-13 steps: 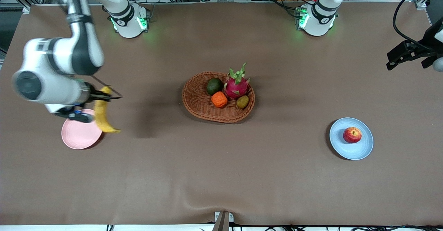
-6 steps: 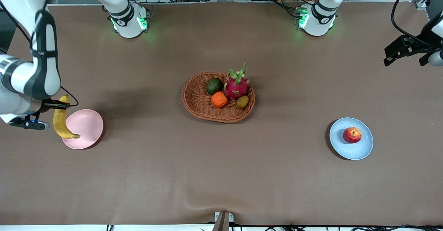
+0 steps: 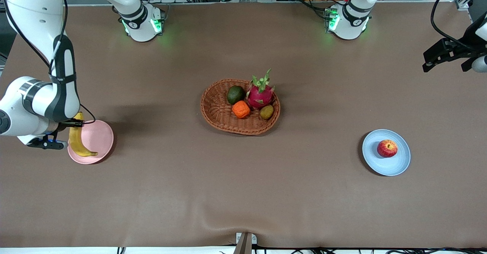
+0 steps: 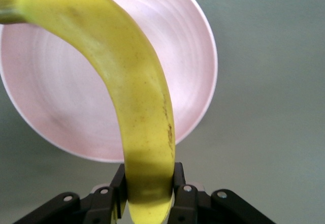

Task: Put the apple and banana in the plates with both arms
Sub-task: 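Lower the banana onto the pink plate and open the right gripper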

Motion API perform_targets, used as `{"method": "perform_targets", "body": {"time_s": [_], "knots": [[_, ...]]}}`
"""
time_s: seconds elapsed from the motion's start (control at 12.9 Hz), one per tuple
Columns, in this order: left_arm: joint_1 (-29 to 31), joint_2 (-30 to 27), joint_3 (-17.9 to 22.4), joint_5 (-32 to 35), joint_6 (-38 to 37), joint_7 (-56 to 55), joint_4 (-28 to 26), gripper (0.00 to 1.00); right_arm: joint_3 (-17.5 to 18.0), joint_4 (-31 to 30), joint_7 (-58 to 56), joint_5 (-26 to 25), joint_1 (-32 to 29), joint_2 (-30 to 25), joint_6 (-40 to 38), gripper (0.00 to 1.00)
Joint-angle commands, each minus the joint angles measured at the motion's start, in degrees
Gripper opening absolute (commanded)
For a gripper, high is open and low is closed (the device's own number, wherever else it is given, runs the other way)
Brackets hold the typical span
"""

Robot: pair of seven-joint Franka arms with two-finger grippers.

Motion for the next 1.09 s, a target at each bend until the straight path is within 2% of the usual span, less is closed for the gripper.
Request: {"method": "perform_targets", "body": {"time_s": [0.0,0.08,0.16,0.54,1.01], "knots": [[0.2,-0.8,0.2,-0.7,-0.7,0.9,-0.1,1.0,1.6,1.8,-2.8,1.6,-2.6,1.4,0.6,0.35],[0.2,-0.9,0.1,-0.9,-0.7,0.9,-0.1,1.0,1.6,1.7,-3.4,1.5,-2.5,1.4,0.6,0.88],[0.2,-0.9,0.0,-0.9,-0.7,0.9,-0.1,1.0,1.6,1.7,-3.4,1.6,-2.5,1.4,0.5,1.0],[0.3,-0.6,0.2,-0.9,-0.7,1.0,0.0,1.0,1.5,3.9,-3.5,1.4,-1.8,0.7,-0.5,1.0],[0.3,-1.2,0.2,-1.0,-3.7,1.1,0.0,1.0,1.5,13.4,-5.6,1.3,-1.5,0.4,-5.1,1.0]]}}
